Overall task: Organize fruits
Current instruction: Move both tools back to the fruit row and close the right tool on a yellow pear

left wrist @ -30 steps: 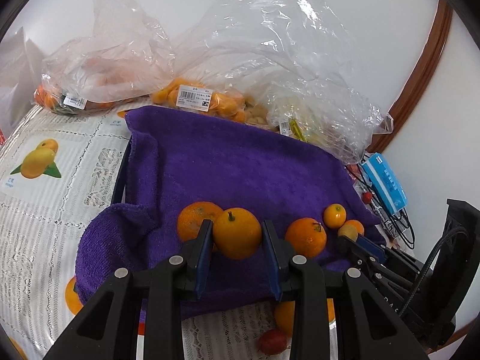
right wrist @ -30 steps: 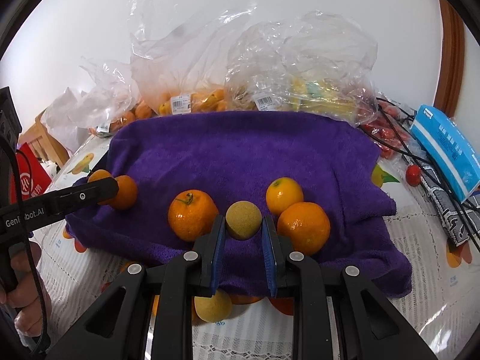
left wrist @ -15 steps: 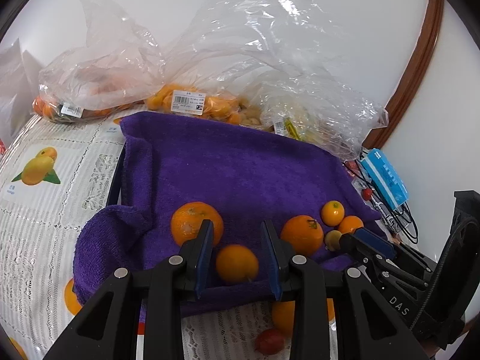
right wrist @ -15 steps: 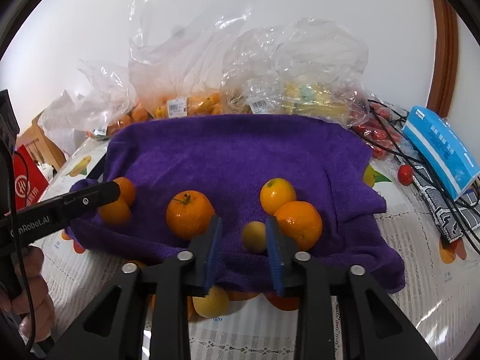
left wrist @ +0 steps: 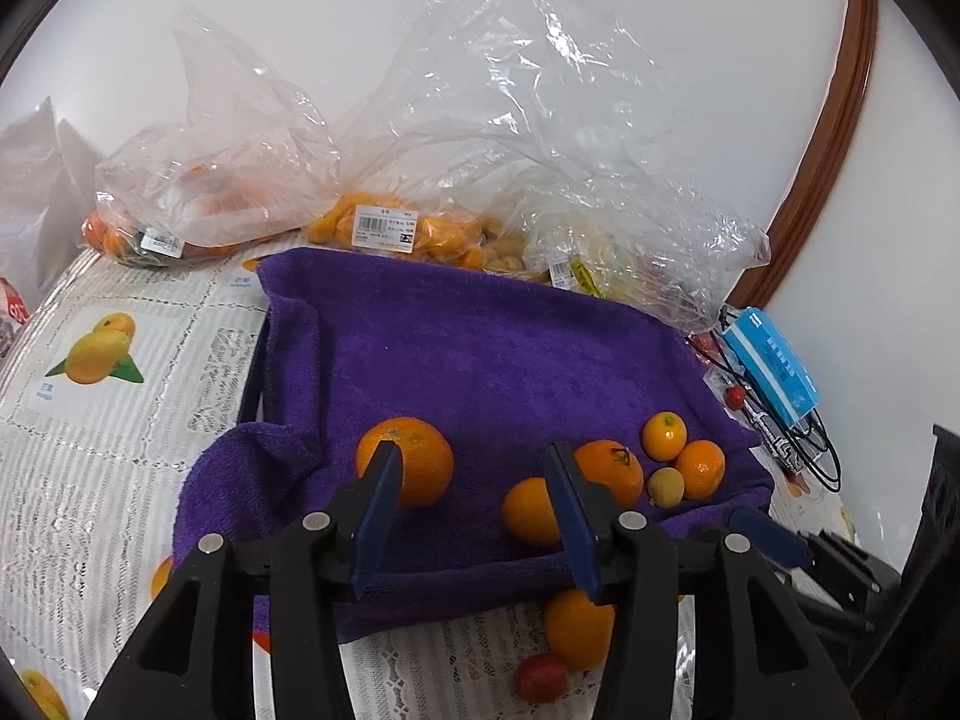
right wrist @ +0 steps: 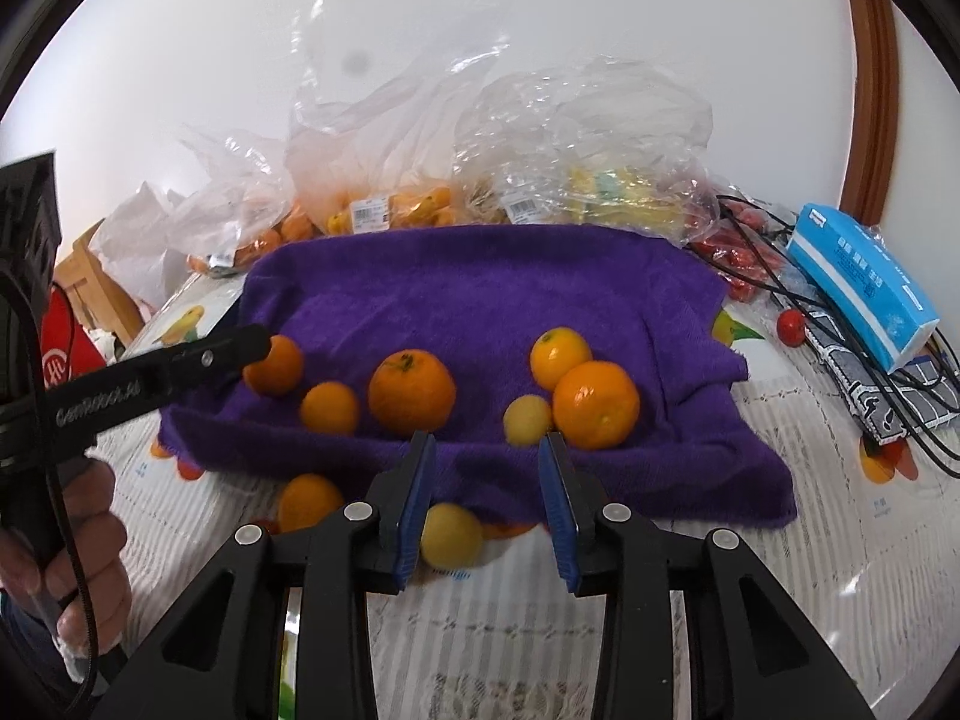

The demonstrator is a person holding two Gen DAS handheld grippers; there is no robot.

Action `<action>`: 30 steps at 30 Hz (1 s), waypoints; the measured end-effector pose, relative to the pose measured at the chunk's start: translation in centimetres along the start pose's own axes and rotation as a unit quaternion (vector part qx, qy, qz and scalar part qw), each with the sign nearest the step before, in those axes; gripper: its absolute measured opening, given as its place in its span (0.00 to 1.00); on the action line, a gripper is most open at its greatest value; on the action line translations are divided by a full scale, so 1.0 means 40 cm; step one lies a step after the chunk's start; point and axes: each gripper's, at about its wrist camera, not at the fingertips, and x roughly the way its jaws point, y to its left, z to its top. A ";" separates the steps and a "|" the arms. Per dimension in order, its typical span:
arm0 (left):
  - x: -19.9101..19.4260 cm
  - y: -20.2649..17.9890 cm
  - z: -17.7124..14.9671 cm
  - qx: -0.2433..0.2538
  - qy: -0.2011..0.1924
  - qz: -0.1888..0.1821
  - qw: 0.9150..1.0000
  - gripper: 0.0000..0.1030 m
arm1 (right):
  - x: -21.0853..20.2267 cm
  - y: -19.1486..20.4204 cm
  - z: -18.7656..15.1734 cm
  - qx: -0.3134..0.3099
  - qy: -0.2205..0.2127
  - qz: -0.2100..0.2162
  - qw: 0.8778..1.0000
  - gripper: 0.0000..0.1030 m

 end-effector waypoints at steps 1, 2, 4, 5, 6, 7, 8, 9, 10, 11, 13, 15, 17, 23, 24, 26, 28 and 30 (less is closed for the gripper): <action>-0.003 0.003 0.000 -0.001 -0.001 0.001 1.000 0.46 | -0.001 0.005 -0.005 -0.003 0.002 0.000 1.000 0.35; -0.006 0.005 -0.001 -0.002 -0.003 0.002 1.000 0.46 | -0.001 0.009 -0.010 -0.006 0.005 -0.001 1.000 0.35; -0.011 0.008 0.000 -0.004 -0.006 0.004 1.000 0.47 | 0.001 0.015 -0.023 -0.008 0.012 -0.001 1.000 0.33; -0.012 0.008 0.000 -0.005 -0.006 0.005 1.000 0.47 | 0.003 0.017 -0.028 -0.007 0.015 -0.001 1.000 0.32; -0.013 0.009 0.000 -0.006 -0.007 0.005 1.000 0.47 | 0.005 0.017 -0.033 -0.006 0.019 -0.001 1.000 0.30; -0.015 0.011 0.000 -0.008 -0.007 0.004 1.000 0.47 | 0.008 0.017 -0.038 -0.004 0.023 0.000 1.000 0.28; -0.018 0.012 0.001 -0.009 -0.008 0.002 1.000 0.47 | 0.010 0.017 -0.043 -0.002 0.026 0.002 1.000 0.28; -0.019 0.012 0.001 -0.010 -0.008 0.001 1.000 0.47 | 0.013 0.018 -0.047 0.000 0.030 0.004 1.000 0.27; -0.023 0.012 0.002 -0.010 -0.010 0.001 1.000 0.47 | 0.016 0.019 -0.050 0.000 0.033 0.006 0.999 0.27; -0.023 0.012 0.002 -0.010 -0.011 0.001 1.000 0.47 | 0.019 0.021 -0.053 -0.001 0.035 0.005 0.999 0.26; -0.026 0.012 0.003 -0.010 -0.013 -0.001 1.000 0.47 | 0.025 0.027 -0.056 -0.004 0.039 -0.001 0.999 0.25; -0.029 0.012 0.002 -0.010 -0.013 -0.001 1.000 0.47 | 0.031 0.028 -0.056 -0.004 0.042 -0.002 0.999 0.25; -0.030 0.013 0.002 -0.010 -0.013 -0.002 1.000 0.47 | 0.039 0.028 -0.057 -0.004 0.047 -0.005 0.999 0.25; -0.033 0.012 0.002 -0.011 -0.014 -0.003 1.000 0.47 | 0.058 0.028 -0.057 -0.002 0.051 -0.011 0.999 0.26; -0.035 0.012 0.001 -0.011 -0.014 -0.003 1.000 0.47 | 0.061 0.027 -0.057 -0.002 0.052 -0.011 0.999 0.26; -0.038 0.010 0.001 -0.009 -0.016 -0.003 1.000 0.47 | 0.067 0.023 -0.058 0.000 0.055 -0.015 0.998 0.26; -0.041 0.009 0.001 -0.009 -0.016 -0.002 1.000 0.47 | 0.080 0.020 -0.062 0.001 0.064 -0.015 0.998 0.26; -0.042 0.006 0.002 -0.008 -0.017 -0.002 1.000 0.47 | 0.077 0.019 -0.061 0.001 0.059 -0.015 0.998 0.25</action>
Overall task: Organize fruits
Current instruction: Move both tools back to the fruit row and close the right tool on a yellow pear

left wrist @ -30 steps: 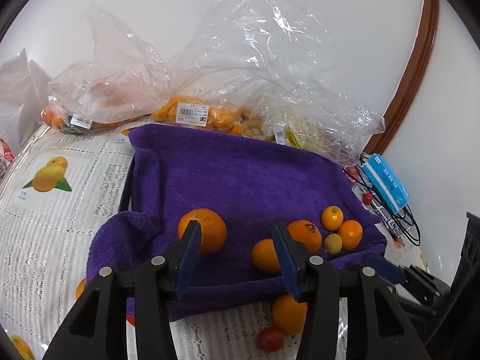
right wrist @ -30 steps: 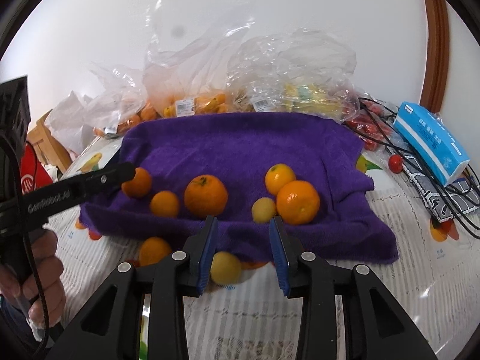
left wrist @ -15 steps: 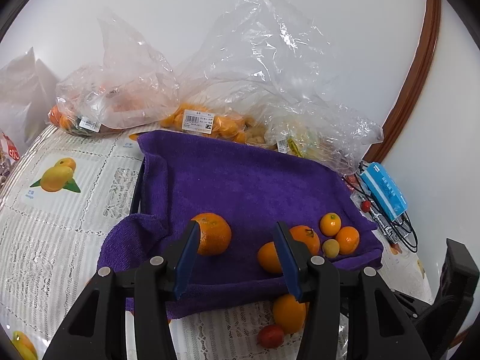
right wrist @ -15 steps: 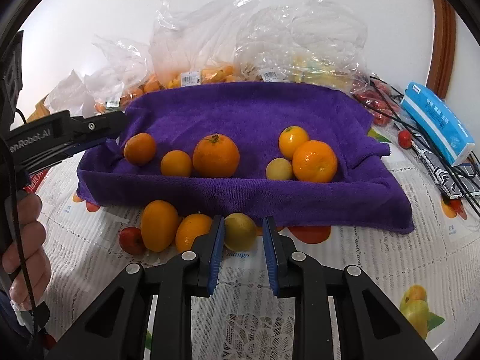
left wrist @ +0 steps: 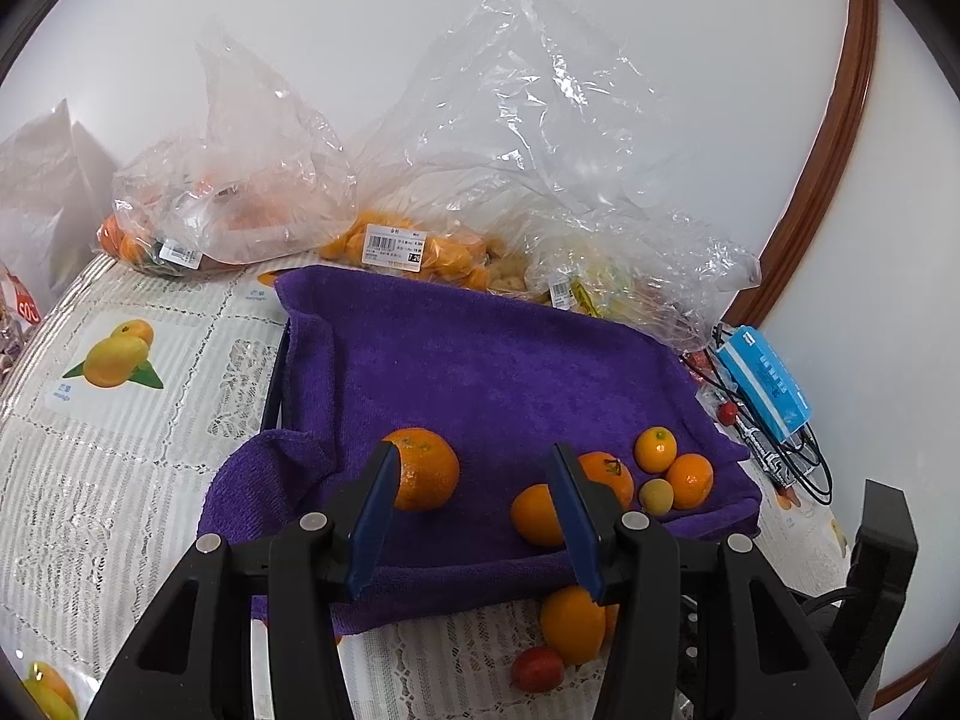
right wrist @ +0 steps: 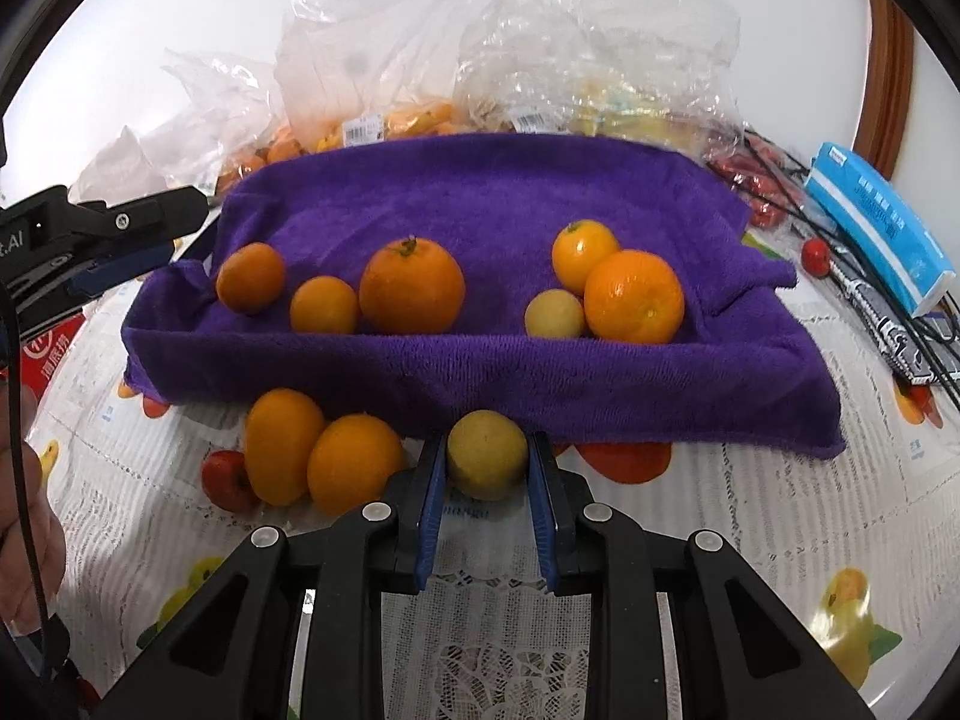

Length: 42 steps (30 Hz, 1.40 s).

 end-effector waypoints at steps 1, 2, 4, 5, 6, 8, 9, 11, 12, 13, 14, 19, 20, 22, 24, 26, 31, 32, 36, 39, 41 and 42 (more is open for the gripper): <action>-0.001 -0.001 0.000 0.000 0.000 0.000 1.000 0.47 | -0.004 -0.001 0.000 0.000 -0.004 0.001 1.000 0.25; -0.001 -0.001 0.000 0.000 0.000 0.001 1.000 0.47 | -0.007 -0.001 0.000 0.000 -0.008 0.001 1.000 0.25; -0.003 -0.002 0.000 0.000 0.001 0.000 1.000 0.47 | -0.014 -0.001 0.000 -0.001 -0.013 -0.002 1.000 0.25; -0.003 -0.003 0.000 0.000 0.001 0.000 1.000 0.47 | -0.020 -0.002 0.000 -0.002 -0.017 -0.004 1.000 0.25; -0.005 -0.004 -0.001 0.001 0.001 0.000 1.000 0.47 | -0.027 -0.004 0.000 -0.002 -0.020 -0.005 1.000 0.25; -0.009 -0.007 -0.003 0.004 -0.001 0.001 1.000 0.47 | -0.040 -0.009 -0.004 0.002 -0.024 -0.006 1.000 0.25; -0.011 -0.009 -0.005 0.007 -0.002 0.003 1.000 0.47 | -0.046 -0.013 -0.005 0.004 -0.026 -0.006 1.000 0.25; -0.016 -0.016 -0.010 0.014 -0.005 0.011 1.000 0.47 | -0.058 -0.024 -0.009 0.010 -0.029 -0.008 1.000 0.25; -0.019 -0.018 -0.012 0.015 -0.006 0.012 1.000 0.47 | -0.064 -0.028 -0.013 0.011 -0.029 -0.011 0.999 0.25; -0.024 -0.020 -0.017 0.017 -0.007 0.012 1.000 0.47 | -0.067 -0.031 -0.016 0.012 -0.029 -0.013 0.999 0.25; -0.029 -0.022 -0.024 0.019 -0.008 0.012 1.000 0.47 | -0.071 -0.035 -0.020 0.013 -0.029 -0.015 0.999 0.25; -0.041 -0.027 -0.066 0.027 0.004 0.021 0.999 0.47 | -0.093 -0.048 -0.041 0.015 -0.029 -0.021 0.999 0.25; -0.045 -0.026 -0.073 0.027 0.006 0.022 0.999 0.47 | -0.096 -0.049 -0.044 0.016 -0.029 -0.022 0.999 0.25; -0.054 -0.025 -0.089 0.027 0.010 0.024 0.999 0.47 | -0.105 -0.052 -0.052 0.016 -0.030 -0.025 0.999 0.25; -0.062 -0.023 -0.106 0.027 0.017 0.022 0.999 0.47 | -0.111 -0.055 -0.059 0.017 -0.030 -0.027 0.999 0.25; -0.065 -0.023 -0.124 0.028 0.026 0.020 0.999 0.47 | -0.117 -0.058 -0.065 0.019 -0.029 -0.030 0.999 0.25; -0.073 -0.027 -0.154 0.035 0.039 0.015 0.999 0.47 | -0.128 -0.062 -0.069 0.025 -0.029 -0.034 0.999 0.25; -0.074 -0.026 -0.159 0.036 0.041 0.016 0.998 0.47 | -0.130 -0.062 -0.068 0.026 -0.029 -0.034 0.999 0.25; -0.074 -0.008 -0.178 0.029 0.057 0.014 0.998 0.47 | -0.136 -0.056 -0.069 0.027 -0.029 -0.036 0.999 0.25; -0.074 0.012 -0.192 0.013 0.070 0.005 0.997 0.47 | -0.137 -0.048 -0.074 0.027 -0.030 -0.035 0.999 0.25; -0.070 0.019 -0.199 0.008 0.078 0.001 0.997 0.47 | -0.135 -0.047 -0.079 0.029 -0.029 -0.035 0.999 0.25; -0.068 0.021 -0.204 0.007 0.082 -0.001 0.997 0.47 | -0.133 -0.047 -0.080 0.031 -0.027 -0.035 0.999 0.25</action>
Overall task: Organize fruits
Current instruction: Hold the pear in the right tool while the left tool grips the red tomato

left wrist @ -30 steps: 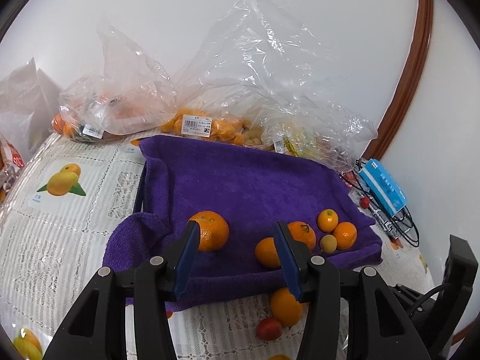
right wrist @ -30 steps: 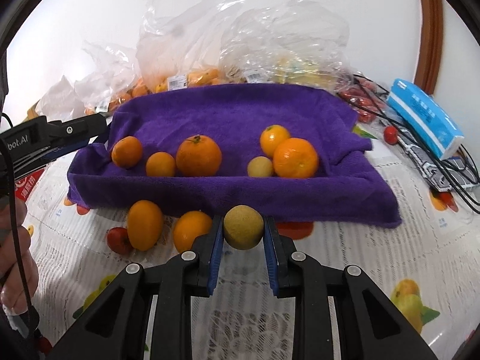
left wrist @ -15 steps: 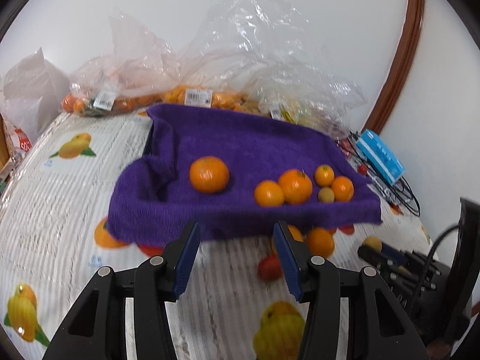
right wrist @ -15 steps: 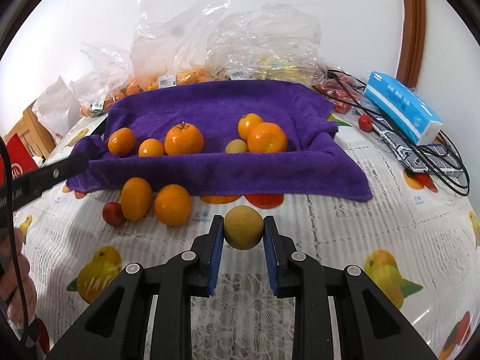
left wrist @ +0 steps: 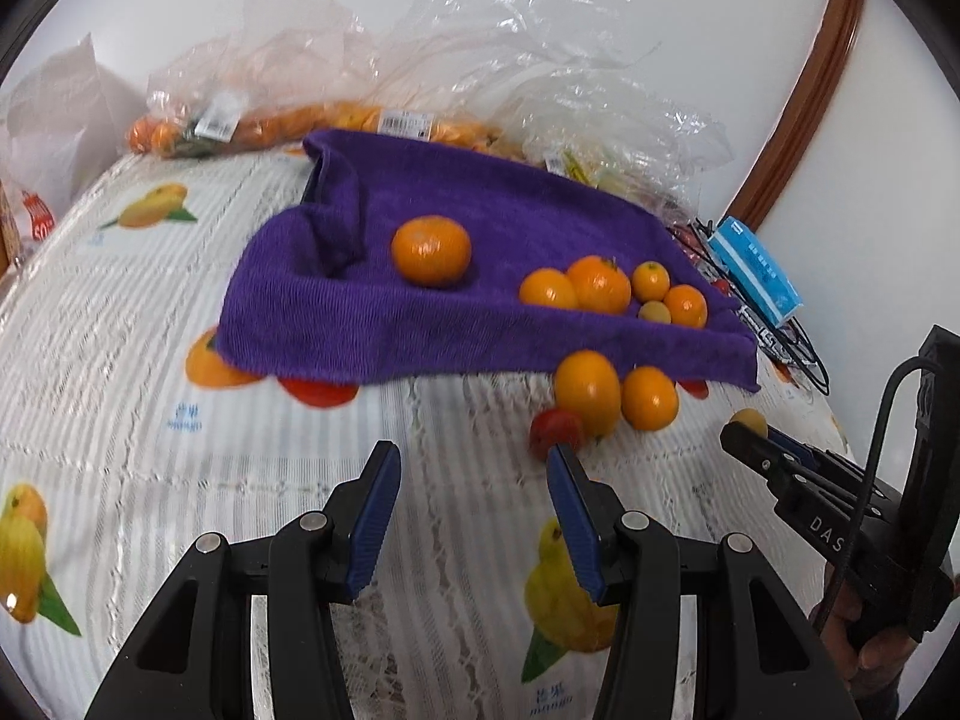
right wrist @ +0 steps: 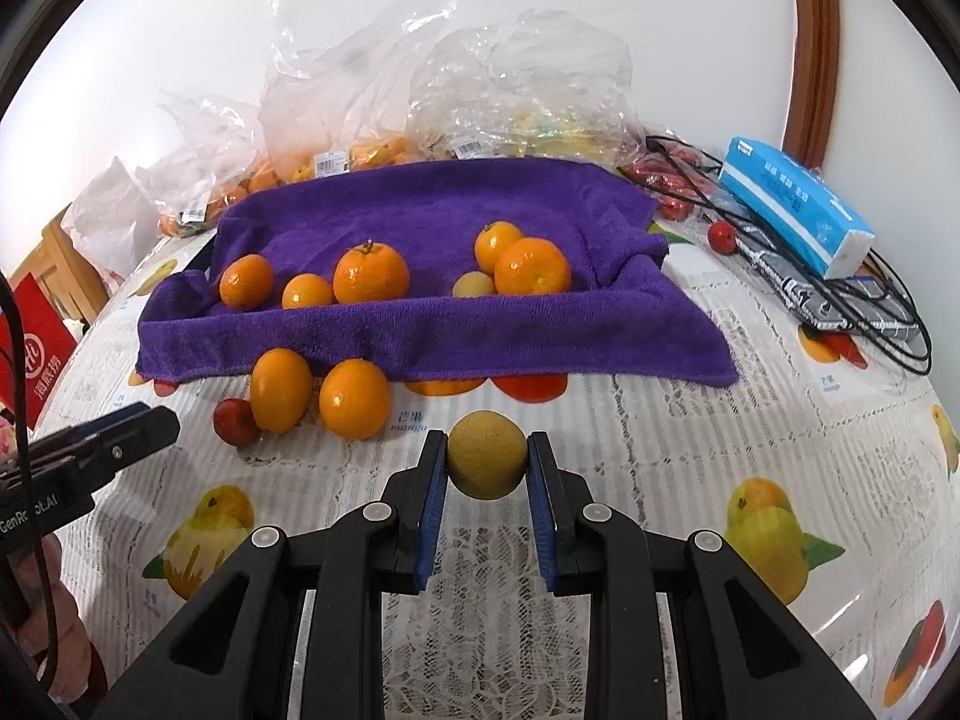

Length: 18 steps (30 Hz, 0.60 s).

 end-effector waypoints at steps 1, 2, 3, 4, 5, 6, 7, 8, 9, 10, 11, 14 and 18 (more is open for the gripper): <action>0.002 -0.001 -0.003 0.001 0.002 -0.002 1.000 0.47 | 0.000 0.000 -0.004 0.002 0.001 0.001 1.000 0.25; 0.004 -0.005 -0.005 0.003 0.003 -0.003 1.000 0.47 | -0.001 0.000 -0.007 0.003 0.002 0.002 1.000 0.25; 0.005 -0.009 -0.006 0.007 0.004 -0.004 1.000 0.47 | -0.002 0.000 -0.010 0.002 0.001 0.001 1.000 0.25; 0.007 -0.016 -0.007 0.013 0.005 -0.005 1.000 0.47 | -0.005 0.001 -0.014 -0.001 0.000 -0.002 1.000 0.25; 0.009 -0.020 -0.007 0.016 0.005 -0.005 1.000 0.47 | -0.008 0.001 -0.017 -0.006 -0.002 -0.006 1.000 0.25; 0.011 -0.025 -0.007 0.019 0.006 -0.006 1.000 0.47 | -0.012 0.001 -0.021 -0.009 -0.004 -0.008 1.000 0.25; 0.014 -0.031 -0.006 0.021 0.008 -0.009 1.000 0.46 | -0.015 -0.002 -0.023 -0.010 -0.005 -0.008 1.000 0.25; 0.016 -0.037 -0.005 0.023 0.009 -0.015 1.000 0.46 | -0.018 -0.006 -0.025 -0.009 -0.005 -0.005 1.000 0.25; 0.019 -0.045 -0.004 0.025 0.010 -0.021 0.999 0.46 | -0.021 -0.012 -0.027 -0.006 -0.006 -0.001 1.000 0.25; 0.022 -0.050 -0.003 0.027 0.011 -0.019 0.999 0.46 | -0.024 -0.018 -0.030 -0.003 -0.008 0.003 1.000 0.25; 0.027 -0.058 0.000 0.029 0.011 -0.014 0.999 0.45 | -0.028 -0.024 -0.033 0.000 -0.008 0.005 1.000 0.25; 0.050 -0.081 0.007 0.031 0.018 -0.014 0.999 0.45 | -0.036 -0.040 -0.040 0.004 -0.009 0.013 1.000 0.25; 0.078 -0.109 0.016 0.043 0.019 0.016 0.999 0.41 | -0.047 -0.060 -0.046 0.015 -0.014 0.021 1.000 0.25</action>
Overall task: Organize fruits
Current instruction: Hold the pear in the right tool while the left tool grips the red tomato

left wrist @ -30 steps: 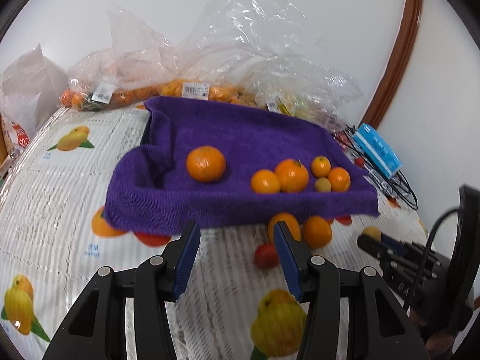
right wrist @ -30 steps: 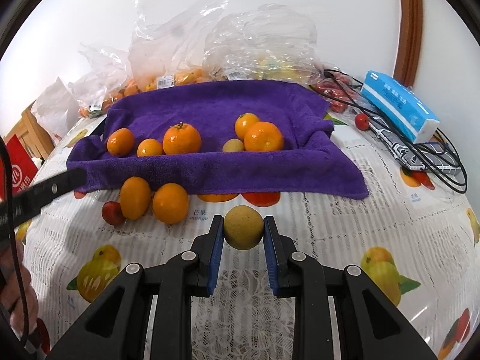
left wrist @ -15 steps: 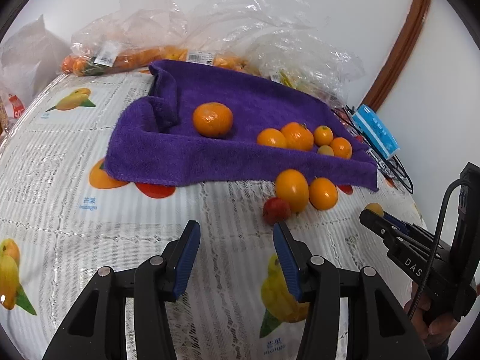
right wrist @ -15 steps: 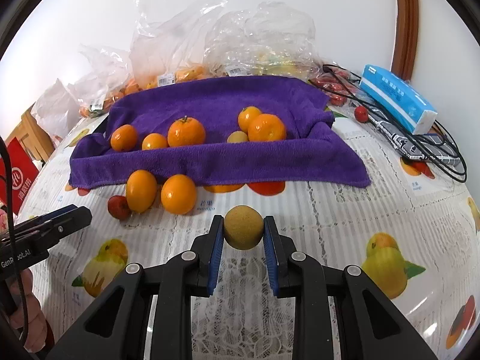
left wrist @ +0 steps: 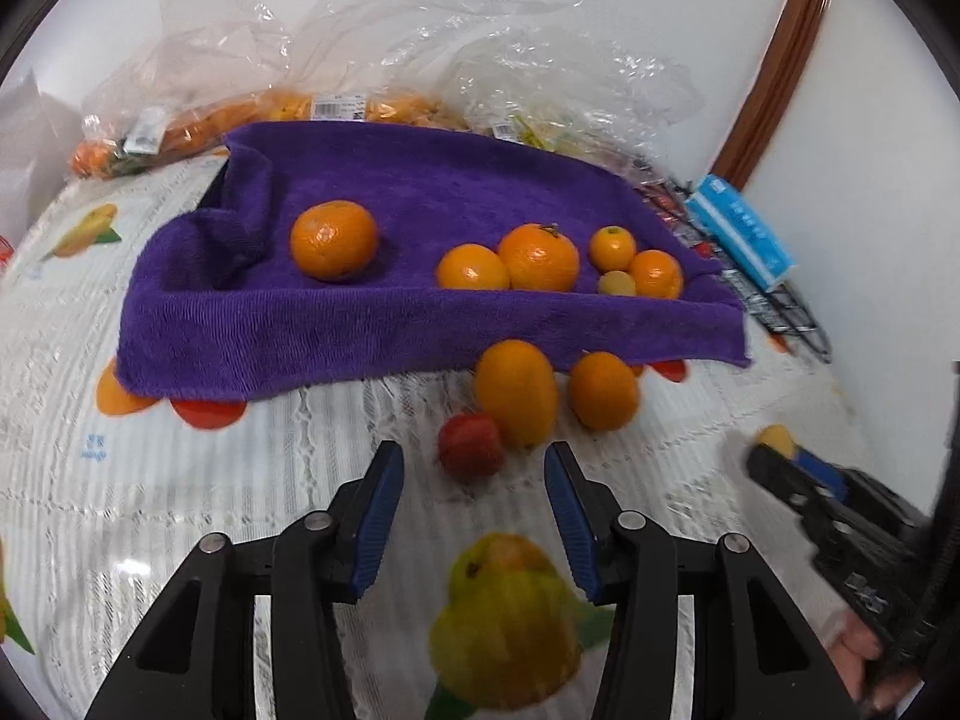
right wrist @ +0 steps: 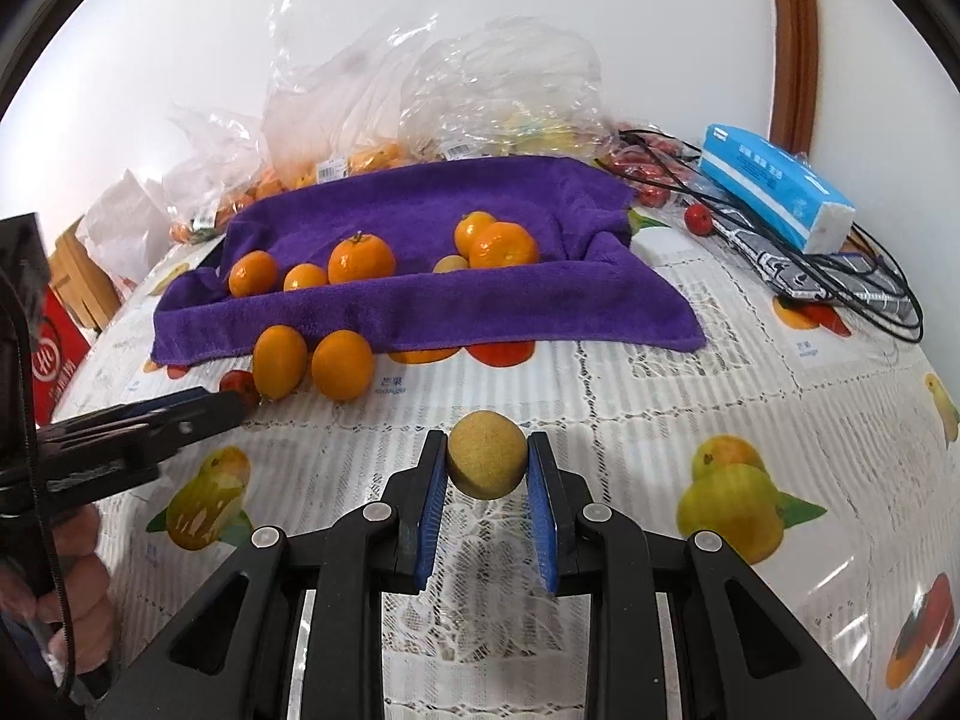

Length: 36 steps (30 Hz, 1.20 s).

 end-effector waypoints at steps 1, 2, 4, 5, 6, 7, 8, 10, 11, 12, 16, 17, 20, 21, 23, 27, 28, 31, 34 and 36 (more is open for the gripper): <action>0.002 -0.004 0.001 0.004 -0.003 0.016 1.000 0.35 | -0.004 -0.007 -0.001 0.004 -0.003 0.002 1.000 0.25; 0.002 -0.006 0.000 0.007 -0.006 0.026 1.000 0.32 | -0.007 -0.012 -0.001 0.005 -0.006 0.002 1.000 0.25; 0.001 -0.007 -0.002 0.012 -0.007 0.035 0.999 0.30 | -0.015 -0.020 -0.003 0.005 -0.011 0.001 1.000 0.25; 0.001 -0.008 -0.002 0.012 -0.007 0.037 0.999 0.30 | -0.018 -0.024 -0.004 0.004 -0.013 0.001 1.000 0.25; 0.002 -0.008 -0.001 0.014 -0.007 0.038 0.999 0.30 | -0.021 -0.028 -0.005 0.004 -0.015 0.001 1.000 0.25; 0.005 -0.011 0.000 0.017 -0.006 0.041 0.999 0.30 | -0.024 -0.032 -0.006 0.006 -0.017 0.003 1.000 0.25; 0.010 -0.015 0.002 0.022 -0.005 0.044 0.999 0.30 | -0.025 -0.037 -0.007 0.007 -0.018 0.006 1.000 0.25; 0.019 -0.027 0.004 0.032 -0.005 0.053 0.998 0.30 | -0.024 -0.041 -0.009 0.007 -0.018 0.011 1.000 0.25; 0.021 -0.033 0.003 0.038 -0.005 0.058 0.998 0.30 | -0.022 -0.041 -0.011 0.008 -0.017 0.014 1.000 0.25; 0.023 -0.039 0.002 0.044 -0.004 0.062 0.997 0.30 | -0.021 -0.042 -0.013 0.008 -0.016 0.017 1.000 0.25; 0.020 -0.049 -0.003 0.052 -0.004 0.066 0.996 0.24 | -0.012 -0.044 -0.017 0.012 -0.012 0.026 1.000 0.25; 0.019 -0.047 -0.004 0.050 -0.005 0.064 0.997 0.24 | -0.011 -0.047 -0.017 0.014 -0.011 0.029 0.999 0.25; 0.013 -0.041 -0.004 0.043 -0.009 0.058 0.997 0.24 | -0.012 -0.048 -0.019 0.016 -0.011 0.034 0.999 0.25; 0.010 -0.039 -0.005 0.039 -0.012 0.056 0.998 0.24 | -0.013 -0.048 -0.021 0.015 -0.012 0.033 0.999 0.25; 0.004 -0.036 -0.008 0.033 -0.013 0.056 0.998 0.24 | -0.015 -0.046 -0.023 0.012 -0.014 0.029 0.999 0.25; -0.015 -0.041 -0.023 0.029 -0.012 0.052 0.998 0.24 | -0.024 -0.048 -0.021 0.013 -0.014 0.026 0.999 0.25; -0.023 -0.044 -0.027 0.029 -0.013 0.052 0.998 0.24 | -0.027 -0.049 -0.021 0.013 -0.014 0.023 1.000 0.25; -0.042 -0.044 -0.028 0.023 -0.015 0.048 0.998 0.24 | -0.041 -0.048 -0.015 0.013 -0.012 0.019 1.000 0.25; -0.066 -0.043 -0.024 0.015 -0.017 0.043 0.999 0.24 | -0.054 -0.047 -0.005 0.010 -0.010 0.015 1.000 0.25; -0.085 -0.041 -0.016 0.009 -0.022 0.041 0.999 0.24 | -0.066 -0.046 0.006 0.008 -0.009 0.013 1.000 0.25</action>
